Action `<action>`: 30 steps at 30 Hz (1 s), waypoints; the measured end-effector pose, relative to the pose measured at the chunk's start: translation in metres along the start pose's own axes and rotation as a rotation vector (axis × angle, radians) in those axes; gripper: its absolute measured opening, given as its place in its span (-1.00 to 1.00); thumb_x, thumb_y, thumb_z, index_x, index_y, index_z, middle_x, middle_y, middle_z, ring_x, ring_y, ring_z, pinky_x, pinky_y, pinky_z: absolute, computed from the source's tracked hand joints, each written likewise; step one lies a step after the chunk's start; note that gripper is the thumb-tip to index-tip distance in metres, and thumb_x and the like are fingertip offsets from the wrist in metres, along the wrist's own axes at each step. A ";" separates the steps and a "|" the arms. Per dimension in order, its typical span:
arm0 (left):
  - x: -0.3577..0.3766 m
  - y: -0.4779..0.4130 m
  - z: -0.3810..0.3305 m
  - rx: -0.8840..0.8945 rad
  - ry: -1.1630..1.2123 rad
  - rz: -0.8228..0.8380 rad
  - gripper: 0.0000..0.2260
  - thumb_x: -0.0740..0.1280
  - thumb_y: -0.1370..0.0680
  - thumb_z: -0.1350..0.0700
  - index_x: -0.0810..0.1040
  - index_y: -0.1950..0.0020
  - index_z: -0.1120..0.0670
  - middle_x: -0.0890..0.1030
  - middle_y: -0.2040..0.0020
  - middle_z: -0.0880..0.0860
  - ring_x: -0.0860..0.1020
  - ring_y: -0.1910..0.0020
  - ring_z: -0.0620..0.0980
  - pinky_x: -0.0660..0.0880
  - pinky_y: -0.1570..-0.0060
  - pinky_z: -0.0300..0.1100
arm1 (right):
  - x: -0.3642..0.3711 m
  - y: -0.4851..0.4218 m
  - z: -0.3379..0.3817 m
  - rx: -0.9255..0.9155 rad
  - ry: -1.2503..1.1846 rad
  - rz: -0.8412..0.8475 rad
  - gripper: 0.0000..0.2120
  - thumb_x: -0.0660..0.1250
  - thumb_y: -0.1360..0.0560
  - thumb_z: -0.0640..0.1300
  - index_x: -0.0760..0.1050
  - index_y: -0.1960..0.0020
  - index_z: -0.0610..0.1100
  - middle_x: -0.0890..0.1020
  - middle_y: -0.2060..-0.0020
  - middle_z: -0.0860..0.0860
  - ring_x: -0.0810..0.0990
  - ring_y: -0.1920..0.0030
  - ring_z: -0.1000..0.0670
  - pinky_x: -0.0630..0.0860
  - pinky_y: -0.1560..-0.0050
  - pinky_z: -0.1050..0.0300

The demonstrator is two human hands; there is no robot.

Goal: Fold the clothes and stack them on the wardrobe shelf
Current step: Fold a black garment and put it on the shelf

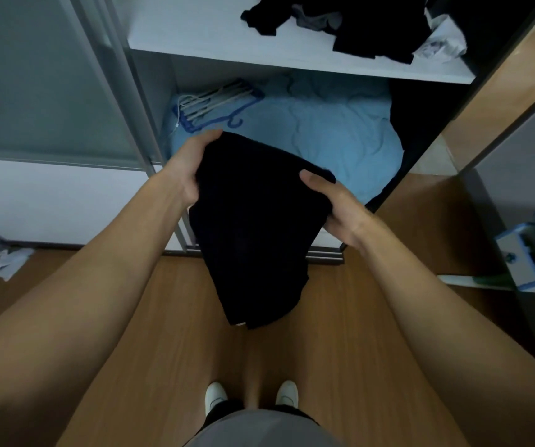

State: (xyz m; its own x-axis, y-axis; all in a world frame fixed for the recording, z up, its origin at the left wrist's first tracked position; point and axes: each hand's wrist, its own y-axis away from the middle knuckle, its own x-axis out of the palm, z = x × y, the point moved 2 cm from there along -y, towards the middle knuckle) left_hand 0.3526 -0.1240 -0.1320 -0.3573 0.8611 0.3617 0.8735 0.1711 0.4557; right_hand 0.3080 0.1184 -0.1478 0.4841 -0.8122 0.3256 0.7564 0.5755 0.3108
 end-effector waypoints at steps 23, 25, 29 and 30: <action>-0.015 0.009 0.020 0.030 0.114 0.322 -0.40 0.24 -0.54 -0.32 0.55 -0.38 0.09 0.52 -0.39 0.16 0.50 -0.37 0.14 0.52 -0.25 0.01 | -0.001 0.010 0.006 -0.109 -0.025 -0.248 -0.73 0.40 -0.56 -0.19 0.59 -0.22 -0.28 0.72 -0.04 -0.16 0.71 -0.03 -0.10 0.65 -0.06 0.08; -0.024 0.011 0.029 -0.019 0.059 0.391 -0.36 0.24 -0.52 -0.34 0.48 -0.44 0.05 0.47 -0.45 0.14 0.46 -0.41 0.13 0.48 -0.29 0.03 | 0.002 0.011 0.008 -0.083 -0.147 -0.227 -0.73 0.37 -0.59 -0.19 0.58 -0.24 -0.29 0.70 -0.08 -0.19 0.70 -0.03 -0.11 0.65 -0.07 0.02; -0.024 0.010 0.040 0.002 -0.205 0.216 -0.72 0.45 -0.49 -0.06 0.71 -0.13 0.02 0.63 -0.27 0.12 0.64 -0.19 0.04 0.61 0.00 -0.17 | 0.008 0.011 0.008 0.038 -0.335 -0.209 -0.79 0.34 -0.61 -0.14 0.61 -0.16 -0.24 0.73 0.08 -0.13 0.72 0.10 -0.08 0.67 0.07 0.04; -0.020 0.009 0.039 0.045 -0.222 0.174 -0.76 0.46 -0.49 0.00 0.72 -0.11 0.04 0.66 -0.22 0.13 0.65 -0.16 0.05 0.62 0.02 -0.17 | 0.007 0.011 0.007 0.065 -0.361 -0.215 -0.79 0.33 -0.61 -0.13 0.61 -0.15 -0.23 0.73 0.09 -0.12 0.72 0.11 -0.08 0.67 0.07 0.04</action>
State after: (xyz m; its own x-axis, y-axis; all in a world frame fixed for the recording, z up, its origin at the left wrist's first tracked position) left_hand 0.3807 -0.1214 -0.1667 -0.1243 0.9623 0.2420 0.9308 0.0286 0.3643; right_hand 0.3169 0.1199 -0.1358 0.1250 -0.8355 0.5352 0.7884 0.4111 0.4577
